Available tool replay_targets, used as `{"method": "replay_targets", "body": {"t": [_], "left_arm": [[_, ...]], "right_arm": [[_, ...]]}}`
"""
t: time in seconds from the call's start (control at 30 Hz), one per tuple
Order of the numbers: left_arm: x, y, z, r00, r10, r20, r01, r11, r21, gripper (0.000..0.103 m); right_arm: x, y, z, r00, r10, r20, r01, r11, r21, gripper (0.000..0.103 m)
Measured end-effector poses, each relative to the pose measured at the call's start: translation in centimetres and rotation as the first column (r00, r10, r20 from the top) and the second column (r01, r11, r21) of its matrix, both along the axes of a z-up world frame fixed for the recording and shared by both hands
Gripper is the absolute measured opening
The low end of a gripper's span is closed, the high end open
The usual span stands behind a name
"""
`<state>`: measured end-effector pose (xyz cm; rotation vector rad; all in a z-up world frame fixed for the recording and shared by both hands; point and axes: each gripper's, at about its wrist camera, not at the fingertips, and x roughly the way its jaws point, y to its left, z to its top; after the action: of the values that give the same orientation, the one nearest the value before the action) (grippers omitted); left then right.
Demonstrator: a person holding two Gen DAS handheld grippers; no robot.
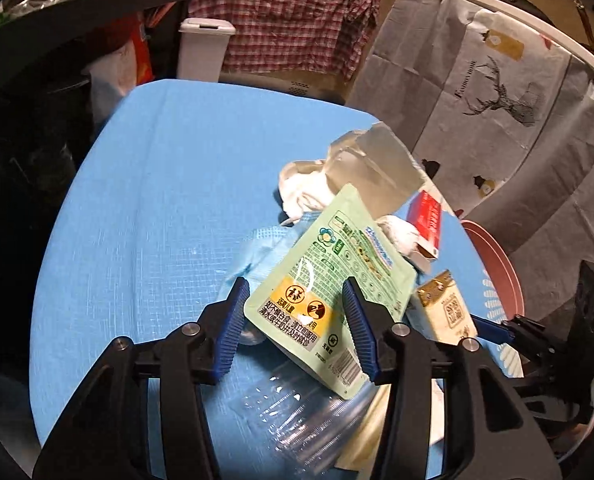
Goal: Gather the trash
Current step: 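Grasp the beige tissue pack with the right tool while the left tool grasps a small wrapper, then carry the tissue pack and wrapper over the pink bin with both tools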
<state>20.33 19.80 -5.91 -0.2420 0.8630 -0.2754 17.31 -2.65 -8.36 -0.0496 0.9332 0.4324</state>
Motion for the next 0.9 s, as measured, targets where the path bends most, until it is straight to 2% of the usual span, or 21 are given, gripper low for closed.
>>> {"method": "replay_targets", "body": {"t": [0.13,0.17,0.23,0.43,0.9], "left_arm": [[-0.9,-0.1,0.8,1.000,-0.017,0.023,0.017,1.000,0.006,0.023],[-1.1,0.0,1.1,0.999,-0.023,0.029,0.023,1.000,0.004,0.021],[-1.7,0.1,1.8,0.998,-0.034,0.048,0.034,0.999,0.002,0.012],[-3.2,-0.7,3.9,0.993,-0.064,0.100,0.063,0.998,0.013,0.003],[-6.1,-2.9,7.8,0.982,-0.028,0.188,0.011,0.995,0.095,0.001]], "right_arm": [[-0.2,0.1,0.1,1.000,-0.003,0.003,0.003,1.000,-0.006,0.053],[-0.3,0.0,0.2,1.000,-0.005,0.004,0.005,1.000,-0.007,0.053],[-0.5,-0.1,0.3,1.000,-0.008,0.006,0.008,1.000,-0.008,0.053],[-1.5,-0.8,1.0,1.000,-0.016,0.025,0.016,1.000,-0.008,0.052],[-3.6,-4.6,6.2,0.989,-0.060,0.133,0.058,0.998,0.015,0.052]]}}
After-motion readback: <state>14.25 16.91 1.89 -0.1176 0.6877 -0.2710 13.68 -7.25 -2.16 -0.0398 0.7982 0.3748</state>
